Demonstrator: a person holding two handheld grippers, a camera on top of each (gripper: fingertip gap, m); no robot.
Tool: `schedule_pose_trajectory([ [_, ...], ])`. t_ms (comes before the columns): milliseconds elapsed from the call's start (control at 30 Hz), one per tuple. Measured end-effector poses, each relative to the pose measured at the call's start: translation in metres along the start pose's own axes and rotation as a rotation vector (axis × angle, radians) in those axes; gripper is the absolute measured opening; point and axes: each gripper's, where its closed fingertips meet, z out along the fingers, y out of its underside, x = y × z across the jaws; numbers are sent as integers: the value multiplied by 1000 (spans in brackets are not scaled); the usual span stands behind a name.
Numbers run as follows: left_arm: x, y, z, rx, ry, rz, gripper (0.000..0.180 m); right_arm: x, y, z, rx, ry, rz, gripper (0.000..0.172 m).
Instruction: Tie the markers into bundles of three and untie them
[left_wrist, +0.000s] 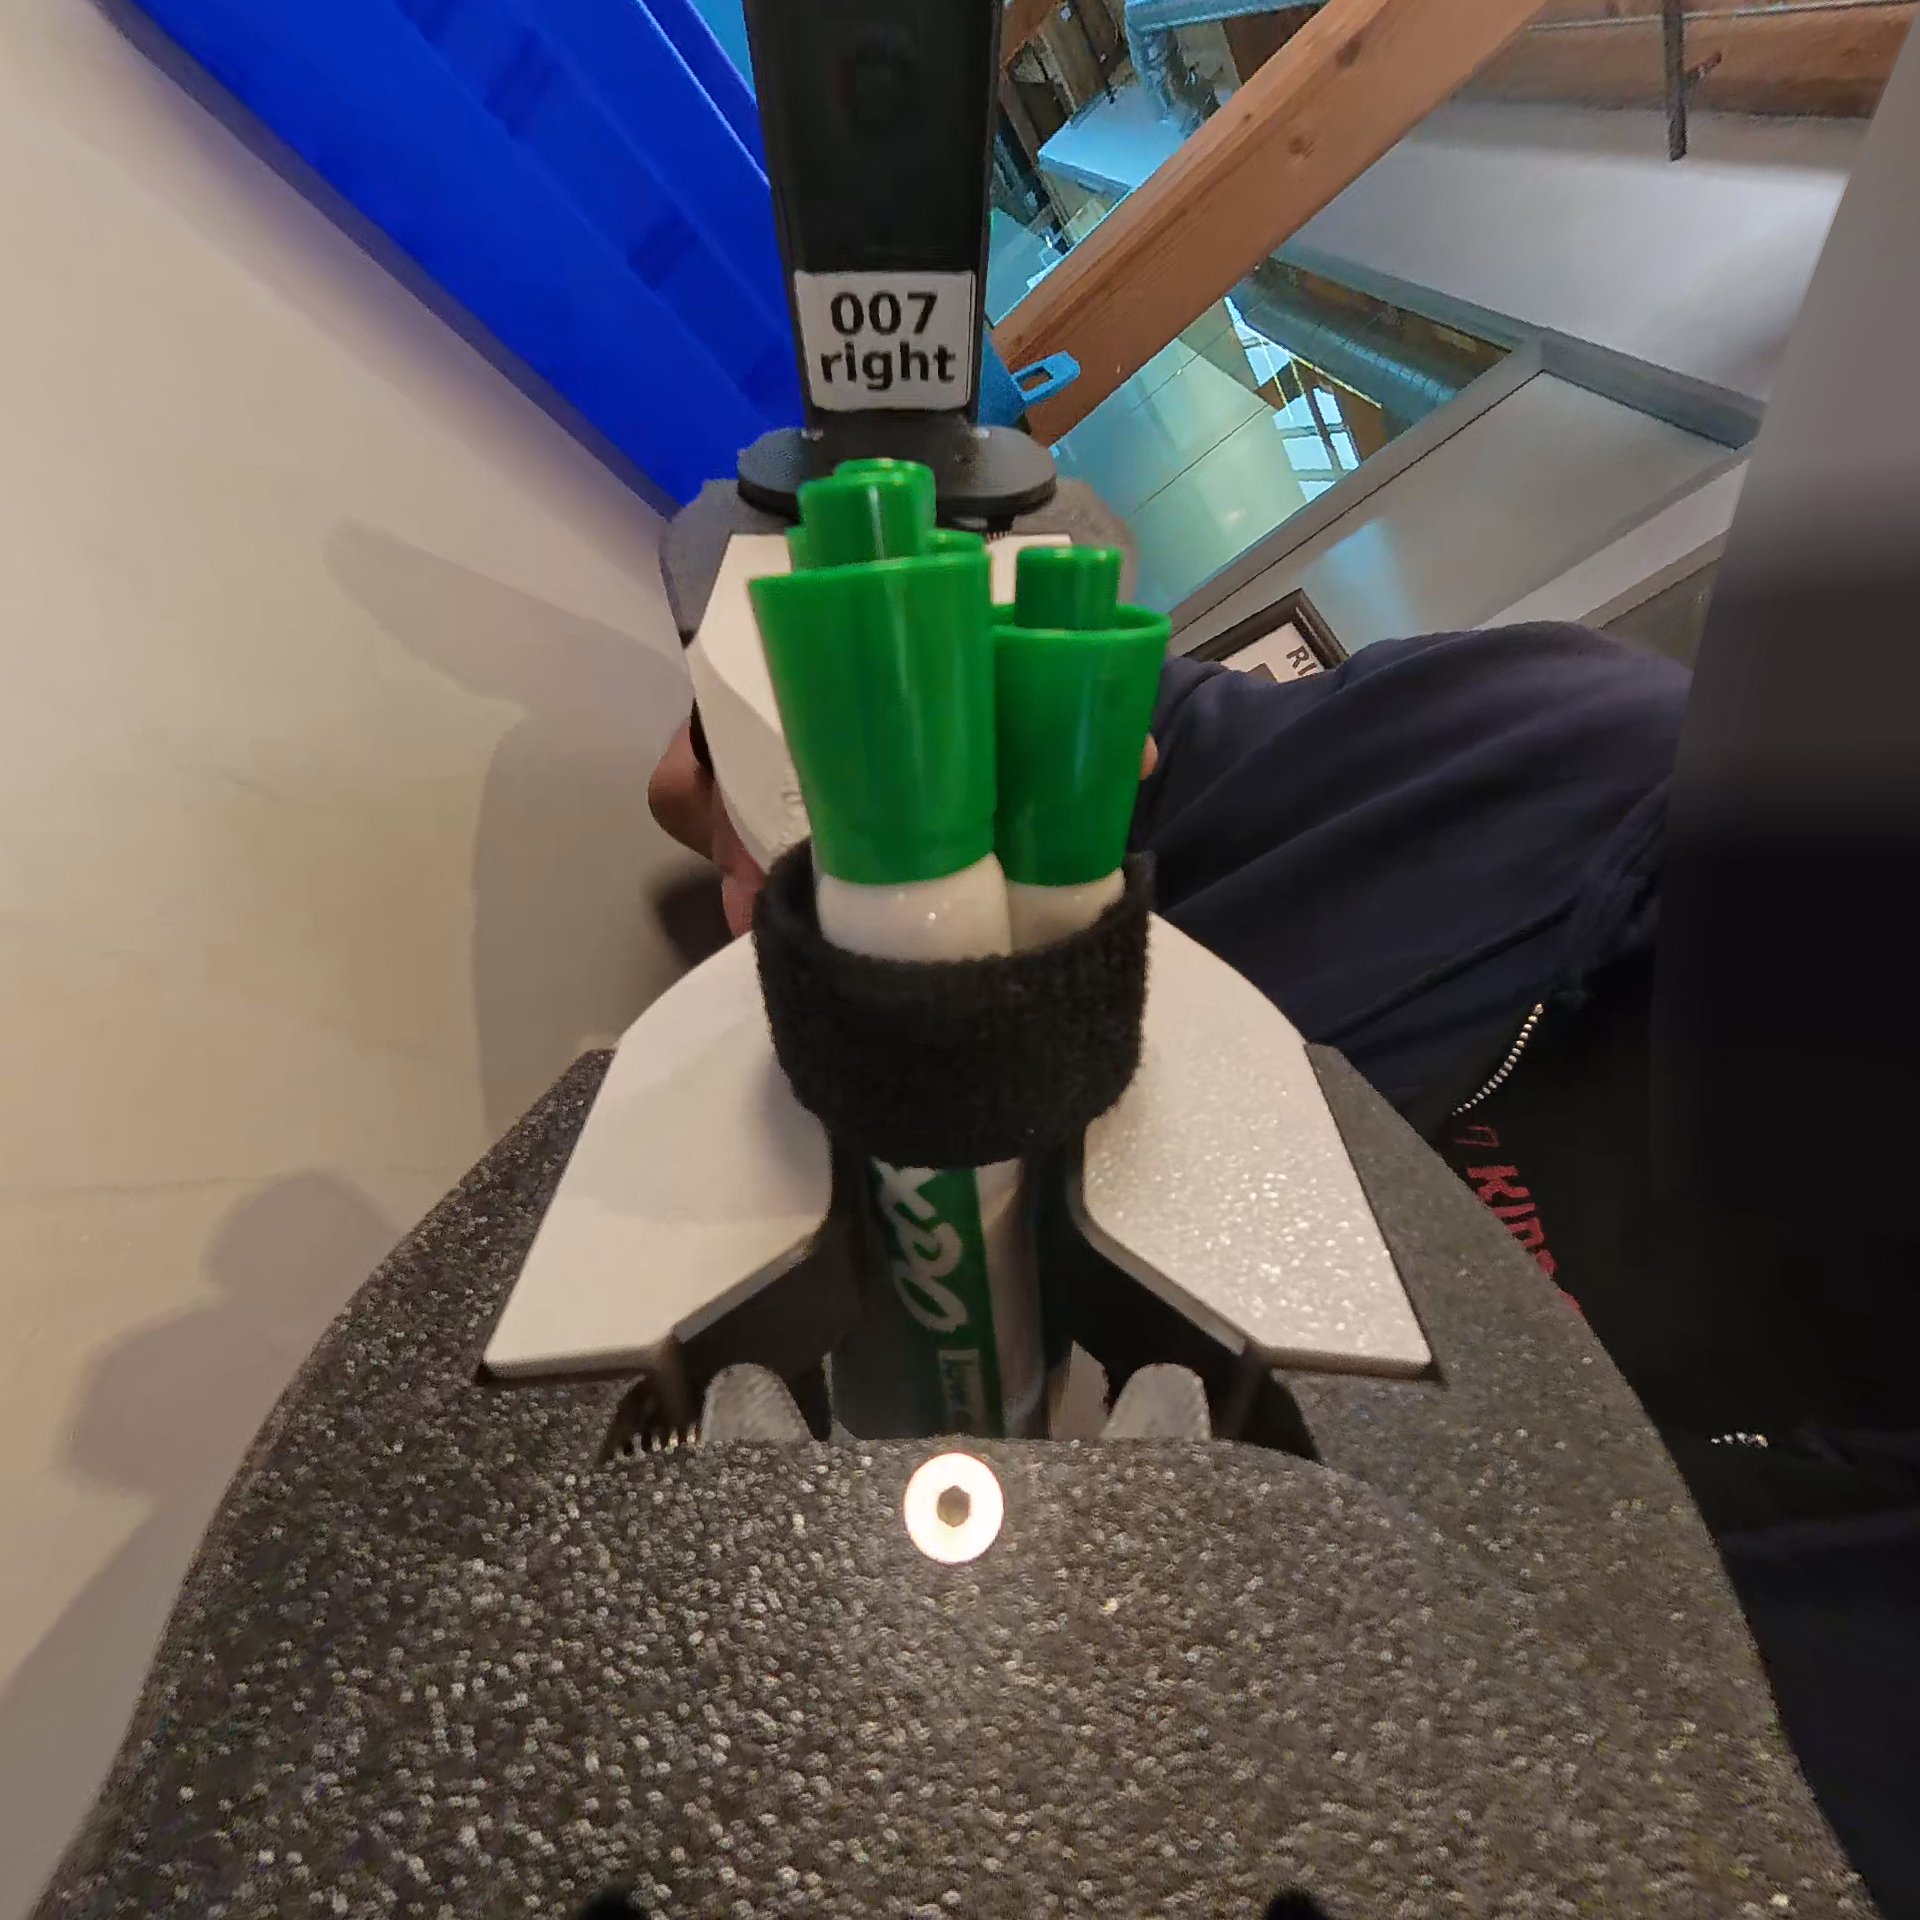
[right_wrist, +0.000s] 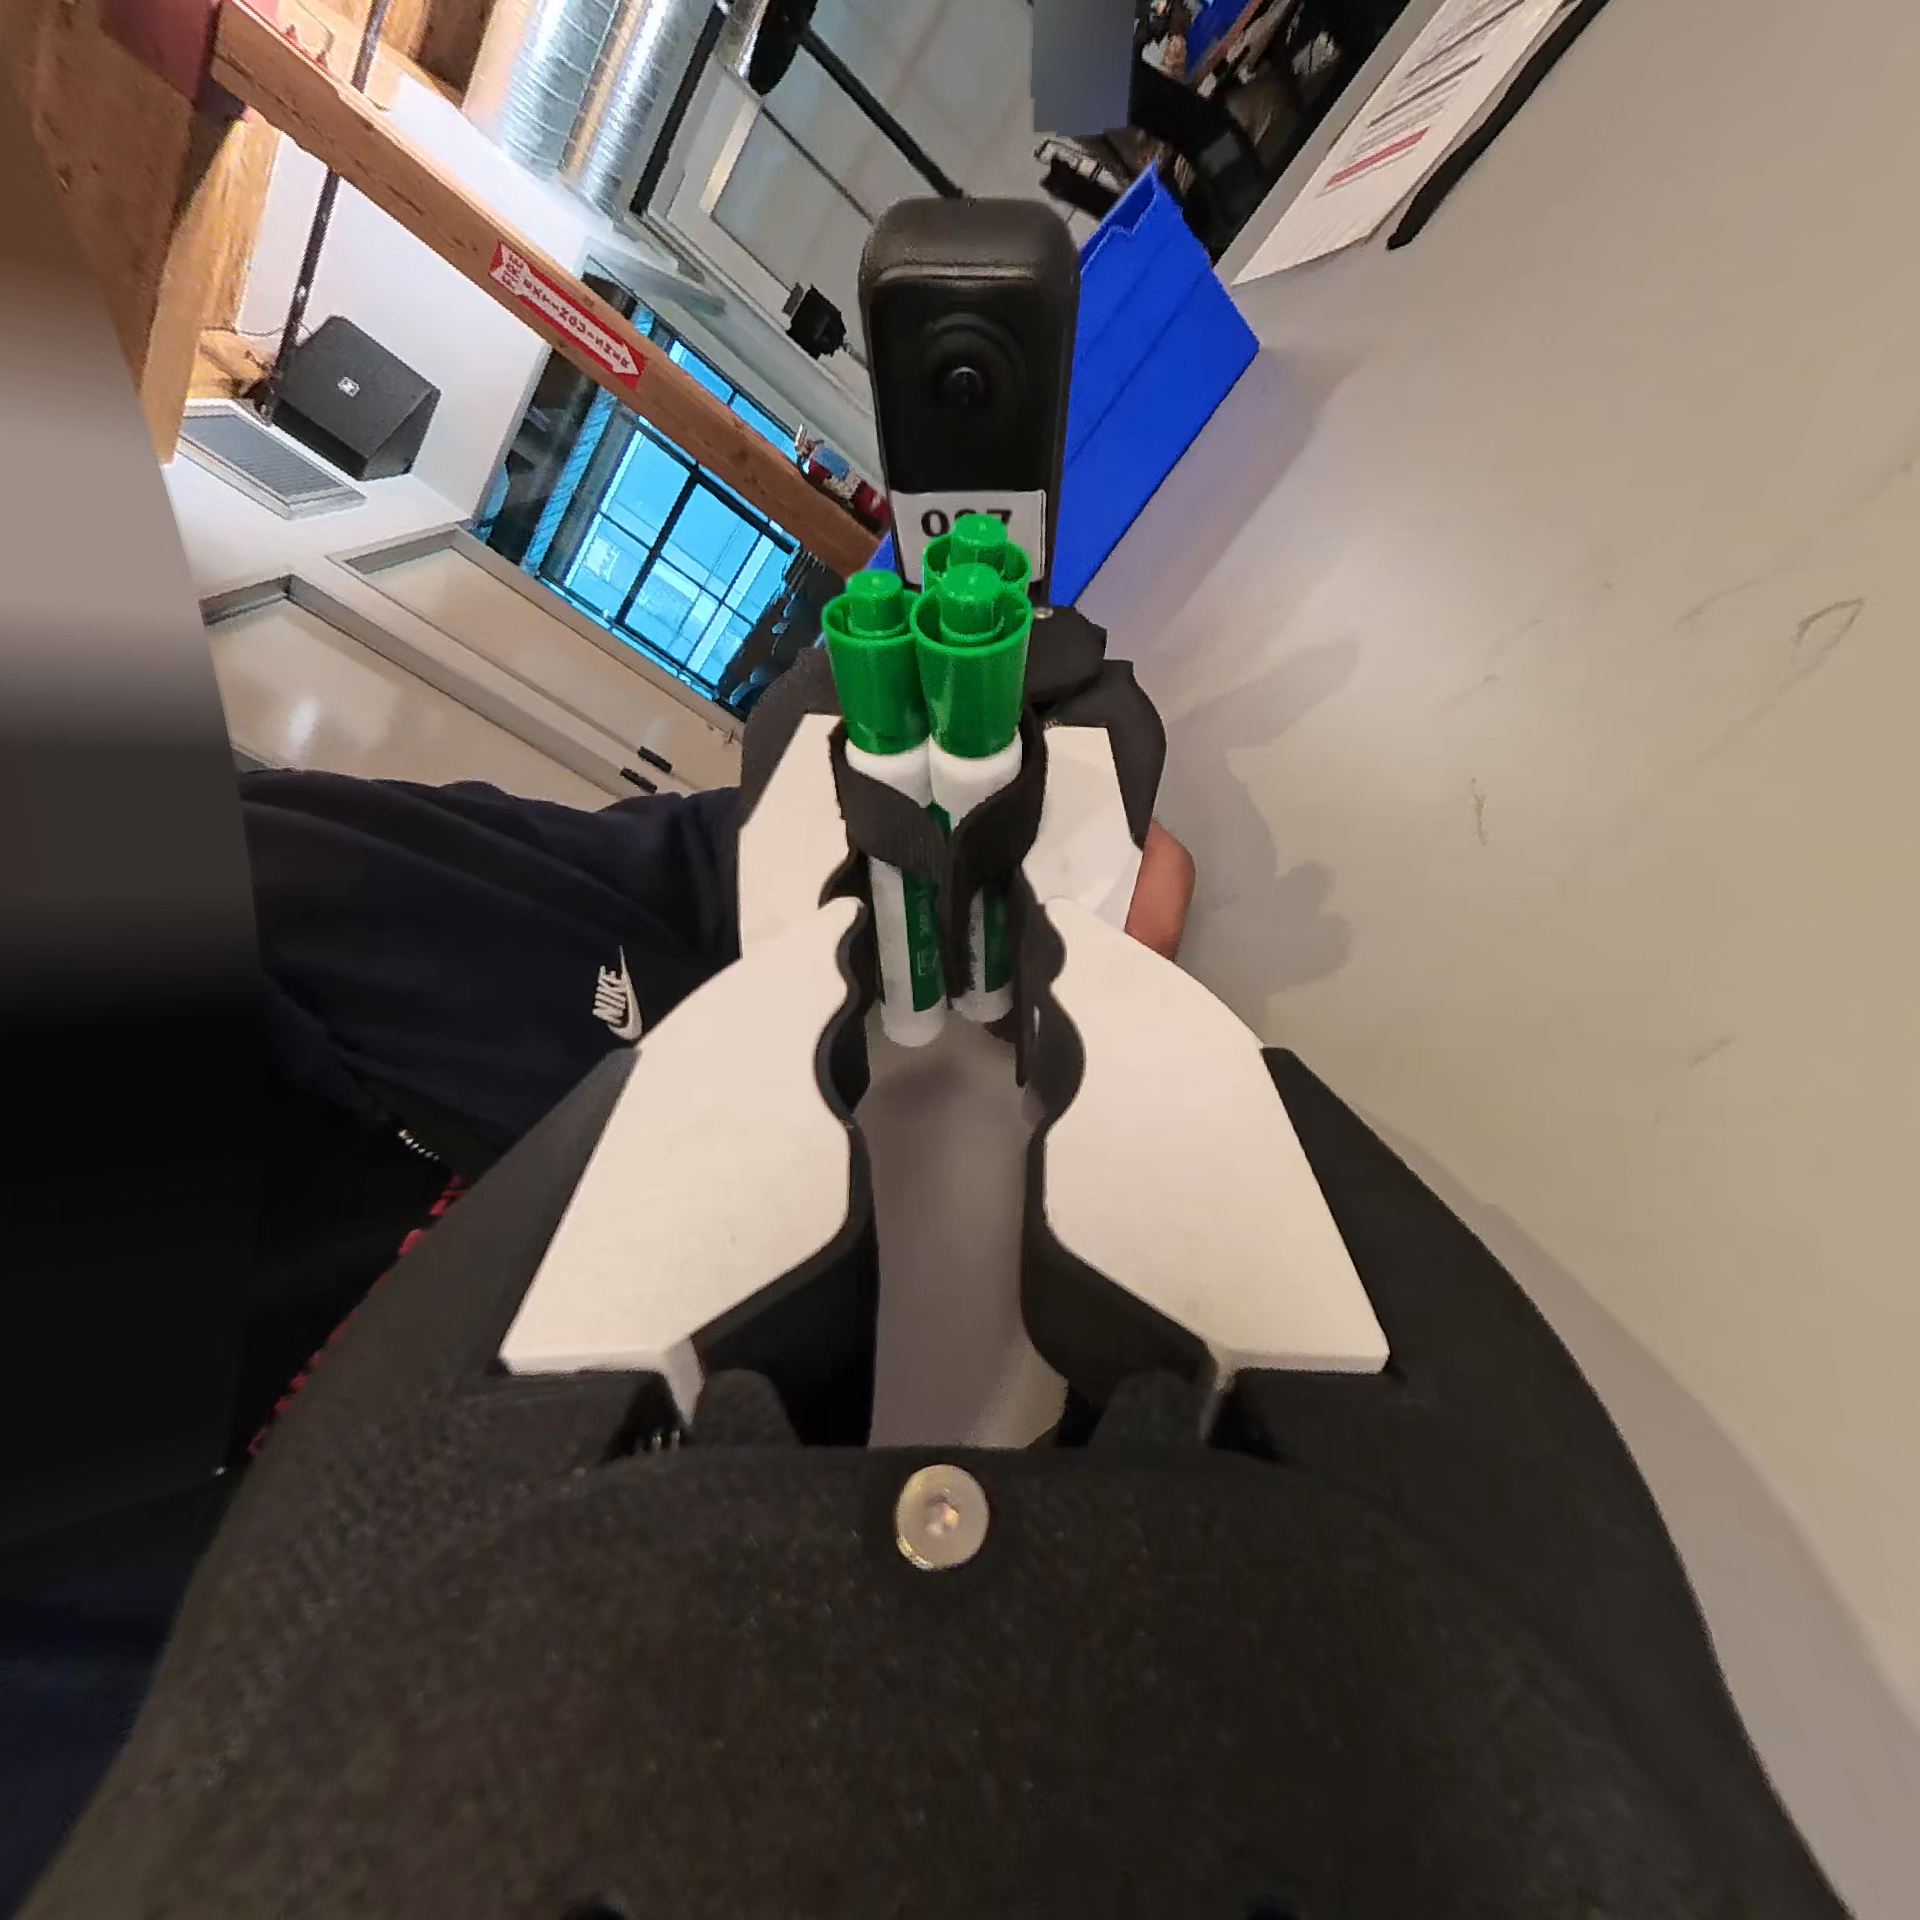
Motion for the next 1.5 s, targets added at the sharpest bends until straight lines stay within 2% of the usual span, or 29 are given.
schedule_pose_trajectory([
  [267, 4, -5, 2, 44, 7, 28, 44, -3, -6, 4, 130, 41, -17, 27],
  [467, 2, -3, 4, 43, -12, 37, 44, 0, -7, 7, 140, 87, -52, 27],
  [533, 1, -3, 4, 45, -23, 36, 44, 0, -8, 7, 144, 103, -67, 23],
  [633, -4, -4, 3, 52, -59, 38, 43, 0, -9, 6, 152, 134, -102, 6],
  [800, -6, -5, 4, 62, -91, 44, 43, 0, -10, 5, 154, 137, -132, 4],
  [1133, -7, -4, 4, 51, -105, 76, 42, -5, -8, 4, 149, 85, -147, 6],
  [1233, -8, -4, 4, 55, -106, 79, 42, -14, -7, 4, 124, 20, -137, 21],
  [1300, -6, -4, 5, 63, -87, 73, 43, -17, -6, 3, 108, -12, -127, 24],
  [1500, -11, -1, 7, 52, -143, 109, 43, -8, -1, 3, 51, 73, -162, 23],
])
